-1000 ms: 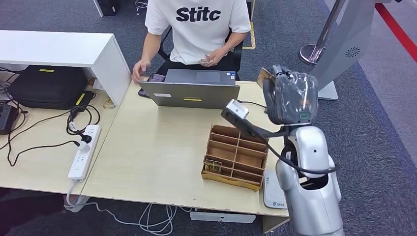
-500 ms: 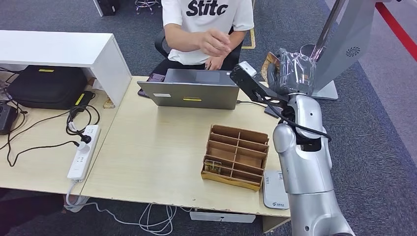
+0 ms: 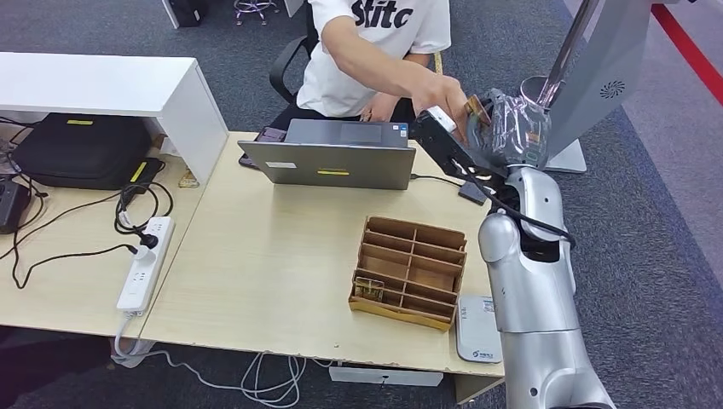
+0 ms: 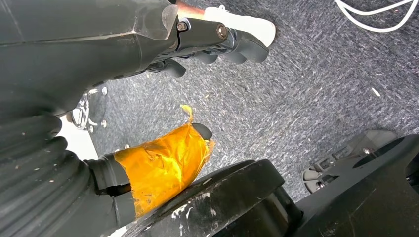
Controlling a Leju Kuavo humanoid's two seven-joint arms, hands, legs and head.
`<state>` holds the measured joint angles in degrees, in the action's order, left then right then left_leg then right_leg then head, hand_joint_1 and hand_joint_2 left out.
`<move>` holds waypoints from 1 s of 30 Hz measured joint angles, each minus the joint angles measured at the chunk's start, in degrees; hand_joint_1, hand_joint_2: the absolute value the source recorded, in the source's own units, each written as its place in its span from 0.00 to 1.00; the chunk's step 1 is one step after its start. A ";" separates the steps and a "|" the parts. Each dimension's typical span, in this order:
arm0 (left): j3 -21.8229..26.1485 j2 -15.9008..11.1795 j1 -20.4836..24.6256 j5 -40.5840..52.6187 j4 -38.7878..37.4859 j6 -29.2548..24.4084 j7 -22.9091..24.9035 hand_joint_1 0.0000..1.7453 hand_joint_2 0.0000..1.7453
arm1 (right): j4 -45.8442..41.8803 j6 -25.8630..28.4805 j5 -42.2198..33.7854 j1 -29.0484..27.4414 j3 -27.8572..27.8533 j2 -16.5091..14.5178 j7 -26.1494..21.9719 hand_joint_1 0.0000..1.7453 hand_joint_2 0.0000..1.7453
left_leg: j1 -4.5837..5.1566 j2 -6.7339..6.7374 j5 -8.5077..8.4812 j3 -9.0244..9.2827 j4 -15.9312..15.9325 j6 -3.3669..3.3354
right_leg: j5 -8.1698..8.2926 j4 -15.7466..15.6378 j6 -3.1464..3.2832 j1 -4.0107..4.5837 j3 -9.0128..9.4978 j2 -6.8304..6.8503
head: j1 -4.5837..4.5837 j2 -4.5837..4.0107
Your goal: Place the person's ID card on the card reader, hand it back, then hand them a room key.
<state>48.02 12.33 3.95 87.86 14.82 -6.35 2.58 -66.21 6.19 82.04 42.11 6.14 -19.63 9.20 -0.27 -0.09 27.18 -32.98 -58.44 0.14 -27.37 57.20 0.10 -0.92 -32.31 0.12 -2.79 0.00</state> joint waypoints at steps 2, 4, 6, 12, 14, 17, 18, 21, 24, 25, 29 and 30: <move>0.00 -0.01 0.00 -0.02 0.00 -0.02 0.00 0.00 1.00 | -0.01 0.14 -4.76 -0.05 -0.72 0.00 -0.26 0.00 1.00 | 0.00 0.00 0.00 0.00 0.00 0.00 | 0.00 0.00 0.00 0.00 0.00 0.00 | 0.00 0.00; 0.01 -0.06 0.00 -0.05 0.00 -0.05 0.00 0.00 1.00 | -0.01 0.32 -15.58 -0.19 -1.92 0.00 -0.41 0.00 1.00 | 0.00 0.00 0.00 0.00 0.00 0.00 | 0.00 0.00 0.00 0.00 0.00 -0.01 | 0.00 0.00; 0.02 -0.12 0.00 -0.09 0.00 -0.08 -0.05 0.00 1.00 | 0.09 0.59 -24.95 -0.35 -3.32 -0.01 -0.72 0.00 1.00 | 0.00 0.01 0.00 0.00 0.00 0.00 | 0.00 0.00 0.00 0.00 0.00 -0.01 | 0.00 0.00; 0.15 -0.34 0.01 -0.11 0.00 0.07 -0.37 0.00 1.00 | 1.39 1.01 -33.96 -0.82 -9.62 -0.01 -3.13 0.00 1.00 | 0.00 0.00 0.00 0.00 -0.01 0.00 | 0.00 -0.01 0.00 0.00 0.00 0.01 | 0.01 0.00; 0.22 -0.40 0.00 -0.11 0.00 0.14 -0.63 0.00 1.00 | 1.77 0.55 -37.29 -1.20 -12.90 0.00 -4.62 0.00 1.00 | 0.01 -0.01 0.00 0.00 -0.02 0.00 | 0.00 -0.01 0.00 -0.01 0.00 0.01 | 0.01 0.00; 0.42 -0.50 0.00 -0.11 0.00 0.19 -0.99 0.00 1.00 | 2.28 -0.78 -41.49 -1.96 -18.77 0.17 -6.76 0.00 1.00 | 0.01 -0.03 0.00 0.01 -0.03 0.00 | 0.00 -0.02 0.00 -0.01 0.00 0.01 | 0.01 0.00; 0.51 -0.55 0.00 -0.11 0.00 0.19 -1.10 0.00 1.00 | 2.46 -1.18 -42.77 -2.26 -20.93 0.37 -7.38 0.00 1.00 | 0.01 -0.04 0.01 0.01 -0.04 -0.01 | 0.00 -0.02 0.00 -0.01 0.00 0.03 | 0.00 0.00; 0.78 -0.73 -0.02 -0.11 -0.01 0.33 -1.41 0.00 1.00 | 2.94 -2.04 -46.78 -3.37 -27.45 1.52 -8.98 0.00 1.00 | 0.01 -0.12 0.01 -0.01 -0.04 -0.01 | 0.00 -0.04 -0.01 -0.01 0.00 0.11 | 0.00 0.00; 1.08 -0.88 -0.03 -0.10 -0.02 0.45 -1.55 0.00 1.00 | 3.20 -2.91 -51.14 -4.79 -33.57 2.98 -10.49 0.00 1.00 | 0.01 -0.13 0.02 -0.01 -0.05 -0.01 | 0.00 -0.05 -0.01 -0.01 0.00 0.11 | 0.00 0.00; 1.14 -0.91 -0.04 -0.09 -0.02 0.44 -1.56 0.00 1.00 | 3.25 -3.26 -52.89 -5.33 -35.59 3.55 -10.95 0.00 1.00 | 0.01 -0.13 0.03 -0.01 -0.05 -0.01 | -0.01 -0.06 -0.02 -0.01 -0.01 0.11 | -0.01 0.00; 1.36 -0.97 -0.11 -0.07 -0.02 0.22 -1.81 0.00 1.00 | 3.68 -5.89 -61.14 -8.29 -44.72 6.65 -13.68 0.00 1.00 | 0.02 -0.20 0.05 -0.03 -0.06 -0.04 | -0.02 -0.08 -0.04 -0.01 0.01 0.20 | 0.01 0.00; 1.42 -0.97 -0.12 -0.05 -0.02 0.12 -1.90 0.00 1.00 | 3.89 -6.58 -62.98 -9.19 -46.83 7.43 -14.40 0.00 1.00 | 0.02 -0.20 0.06 -0.03 -0.06 -0.05 | -0.03 -0.09 -0.05 -0.01 0.00 0.21 | 0.00 0.00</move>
<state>49.44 11.35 3.83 87.82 14.80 -6.23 0.68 -62.32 -0.39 19.06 32.92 -40.68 -12.20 -5.20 -0.26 -0.29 27.24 -33.01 -58.50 0.09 -27.39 57.11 0.05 -0.93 -32.30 0.32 -2.79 0.00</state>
